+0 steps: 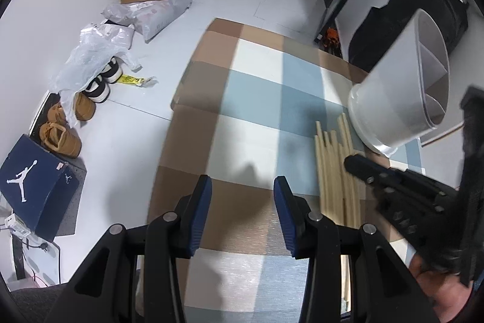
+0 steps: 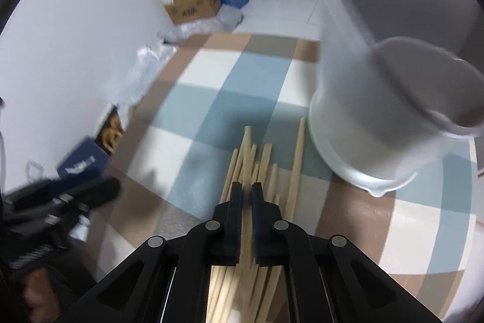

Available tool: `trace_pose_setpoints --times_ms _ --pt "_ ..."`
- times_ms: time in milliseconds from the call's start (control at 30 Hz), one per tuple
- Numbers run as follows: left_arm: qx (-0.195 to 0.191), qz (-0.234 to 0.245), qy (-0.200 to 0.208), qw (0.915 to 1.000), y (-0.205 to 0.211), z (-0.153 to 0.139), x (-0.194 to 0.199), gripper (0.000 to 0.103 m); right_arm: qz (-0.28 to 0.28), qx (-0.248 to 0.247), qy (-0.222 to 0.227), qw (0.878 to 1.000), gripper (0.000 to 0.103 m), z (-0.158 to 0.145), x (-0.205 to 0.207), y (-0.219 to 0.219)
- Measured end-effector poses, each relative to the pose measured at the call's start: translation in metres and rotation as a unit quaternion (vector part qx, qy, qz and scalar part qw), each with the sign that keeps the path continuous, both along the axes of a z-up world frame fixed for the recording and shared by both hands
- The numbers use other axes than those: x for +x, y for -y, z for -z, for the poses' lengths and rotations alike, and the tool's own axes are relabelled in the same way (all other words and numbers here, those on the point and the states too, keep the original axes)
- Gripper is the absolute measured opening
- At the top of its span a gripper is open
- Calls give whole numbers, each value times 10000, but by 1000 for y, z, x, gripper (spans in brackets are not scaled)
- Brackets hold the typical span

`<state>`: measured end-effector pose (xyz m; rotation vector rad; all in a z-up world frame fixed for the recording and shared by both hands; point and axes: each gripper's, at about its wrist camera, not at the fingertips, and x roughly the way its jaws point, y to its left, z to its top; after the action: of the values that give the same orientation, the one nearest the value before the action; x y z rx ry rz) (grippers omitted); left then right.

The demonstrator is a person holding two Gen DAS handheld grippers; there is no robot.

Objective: Organize utensils
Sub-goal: 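Lower the right gripper to the chopstick pile and grasp one chopstick, then lift the chopstick with the right gripper while the left gripper hovers over the pile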

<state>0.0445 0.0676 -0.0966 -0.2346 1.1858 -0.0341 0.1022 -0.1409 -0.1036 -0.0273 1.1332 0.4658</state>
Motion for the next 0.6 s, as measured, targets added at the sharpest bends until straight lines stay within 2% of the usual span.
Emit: trace_pose_setpoints --times_ms 200,367,533,600 --pt "150 578 -165 9981 34 8 -2 37 243 723 269 9967 5 -31 -14 37" --pt "341 857 -344 9951 51 14 -3 37 441 1296 375 9899 5 -49 -27 67" --pt "715 828 -545 9925 51 24 -4 37 424 1565 555 9852 4 -61 -35 82" --pt "835 830 -458 9920 51 22 -5 36 404 1642 645 9835 4 -64 -37 86"
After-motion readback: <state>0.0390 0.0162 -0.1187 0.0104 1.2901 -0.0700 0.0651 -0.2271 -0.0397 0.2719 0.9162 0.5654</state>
